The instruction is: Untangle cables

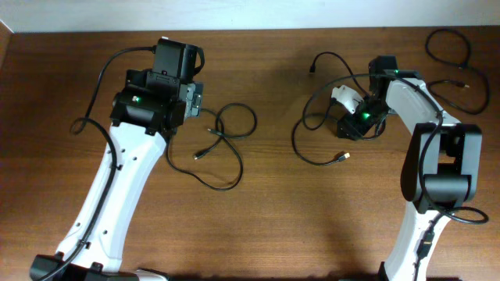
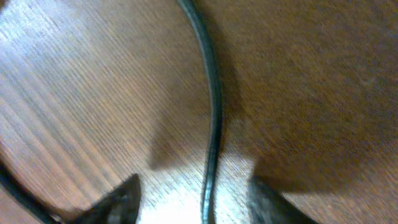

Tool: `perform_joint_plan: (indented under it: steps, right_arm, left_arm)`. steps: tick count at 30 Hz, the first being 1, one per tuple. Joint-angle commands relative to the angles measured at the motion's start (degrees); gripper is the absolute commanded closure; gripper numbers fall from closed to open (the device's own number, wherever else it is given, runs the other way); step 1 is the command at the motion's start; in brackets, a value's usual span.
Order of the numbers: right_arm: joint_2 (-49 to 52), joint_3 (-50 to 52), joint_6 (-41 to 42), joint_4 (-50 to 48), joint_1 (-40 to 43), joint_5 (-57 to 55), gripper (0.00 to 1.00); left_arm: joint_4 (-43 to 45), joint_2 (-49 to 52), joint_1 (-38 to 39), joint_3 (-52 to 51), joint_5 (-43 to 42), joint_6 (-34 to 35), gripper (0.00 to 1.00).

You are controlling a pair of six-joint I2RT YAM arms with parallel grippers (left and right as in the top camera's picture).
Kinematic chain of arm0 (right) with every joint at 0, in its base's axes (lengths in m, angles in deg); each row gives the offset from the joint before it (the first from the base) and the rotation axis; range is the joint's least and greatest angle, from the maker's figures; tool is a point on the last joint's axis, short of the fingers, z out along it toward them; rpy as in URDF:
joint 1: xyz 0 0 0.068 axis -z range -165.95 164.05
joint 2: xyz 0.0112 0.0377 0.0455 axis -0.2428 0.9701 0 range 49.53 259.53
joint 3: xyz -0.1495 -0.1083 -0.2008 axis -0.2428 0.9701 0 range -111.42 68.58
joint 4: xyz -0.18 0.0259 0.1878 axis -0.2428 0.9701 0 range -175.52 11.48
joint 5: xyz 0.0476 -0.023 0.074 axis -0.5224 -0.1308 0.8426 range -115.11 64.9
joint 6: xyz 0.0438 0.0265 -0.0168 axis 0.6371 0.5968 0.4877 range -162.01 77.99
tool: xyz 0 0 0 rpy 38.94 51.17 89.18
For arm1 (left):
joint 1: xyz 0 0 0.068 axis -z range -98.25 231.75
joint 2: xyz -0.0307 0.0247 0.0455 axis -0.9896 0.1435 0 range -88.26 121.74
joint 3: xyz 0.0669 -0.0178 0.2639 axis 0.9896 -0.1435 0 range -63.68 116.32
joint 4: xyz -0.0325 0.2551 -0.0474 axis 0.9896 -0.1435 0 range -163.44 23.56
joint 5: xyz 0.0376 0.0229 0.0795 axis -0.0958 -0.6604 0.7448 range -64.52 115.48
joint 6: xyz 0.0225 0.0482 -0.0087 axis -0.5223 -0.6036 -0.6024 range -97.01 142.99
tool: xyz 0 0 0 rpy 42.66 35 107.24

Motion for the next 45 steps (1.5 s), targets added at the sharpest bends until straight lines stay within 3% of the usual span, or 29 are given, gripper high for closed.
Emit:
perform_joint_plan:
  steps: [1, 6, 8, 9, 10, 14, 17, 23, 26, 30, 31, 32, 35, 38, 41, 45]
  right_arm:
    - [3.37, 2.64, -3.91, -0.46, -0.26, -4.37, 0.41]
    - [3.37, 2.64, -5.84, -0.44, -1.75, -24.72, 0.41]
    - [3.37, 2.64, -3.69, -0.57, -2.67, -27.98, 0.42]
    - [3.37, 2.64, -2.23, -0.87, -2.82, -27.98, 0.80]
    - [3.37, 2.64, -2.03, -0.63, -2.86, -27.76, 0.96]
    - [3.37, 2.64, -2.01, -1.66, -2.86, -25.07, 0.96]
    - [3.34, 2.29, 3.23, -8.37, -1.97, -24.17, 0.96]
    - [3.34, -12.94, 11.52, -8.35, 4.79, -19.98, 0.96]
    - [3.34, -18.49, 11.52, -8.24, 7.67, -19.96, 0.96]
    - [3.34, -18.60, 11.54, -6.91, 8.02, -19.65, 0.96]
    - [3.34, -18.60, 11.52, -4.79, 7.74, -17.14, 0.81]
    - [2.99, -18.62, 11.52, -1.70, 7.08, -13.16, 0.01]
    - [0.13, -19.58, 11.54, 0.94, 2.25, -3.76, 0.01]
    - [-1.95, -21.92, 14.51, 1.77, -5.33, -3.52, 0.01]
    - [-2.03, -21.92, 18.62, 5.16, -15.82, -3.67, 0.01]
    - [-2.03, -21.92, 24.81, 7.34, -29.40, -0.68, 0.01]
  left_arm:
    - [0.09, -0.94, -0.39, 0.31, -0.22, 0.37, 0.01]
    - [0.07, -0.94, -0.39, 0.31, -0.48, 0.39, 0.01]
    - [0.07, -0.94, -0.39, 0.31, -0.48, 0.42, 0.01]
    - [0.07, -0.94, -0.39, 0.31, -0.66, 0.42, 0.01]
    - [0.07, -0.94, -0.39, 0.31, -0.81, 0.85, 0.01]
    - [0.07, -0.94, -0.39, 0.31, -0.87, 0.85, 0.01]
    - [0.04, -0.94, -0.39, 0.31, -1.77, 0.83, 0.01]
    - [0.09, -0.94, -0.33, 0.31, -3.89, 0.83, 0.01]
    - [0.09, -0.94, -0.33, 0.31, -3.85, 0.81, 0.01]
    - [0.09, -0.94, -0.33, 0.31, -3.87, 0.81, 0.01]
    - [0.11, -0.94, -0.33, 0.31, -3.87, 0.81, 0.01]
    - [0.15, -0.94, -0.33, 0.31, -3.87, 0.81, 0.01]
    - [1.07, -0.94, -0.33, 0.31, -3.87, 0.81, 0.01]
    - [4.72, -0.94, -1.40, 1.51, 1.70, 3.52, 0.01]
    - [4.17, -0.94, -9.62, 7.69, 1.38, 5.25, 0.01]
    - [3.61, -0.98, -17.14, 8.59, 0.24, 4.81, 0.01]
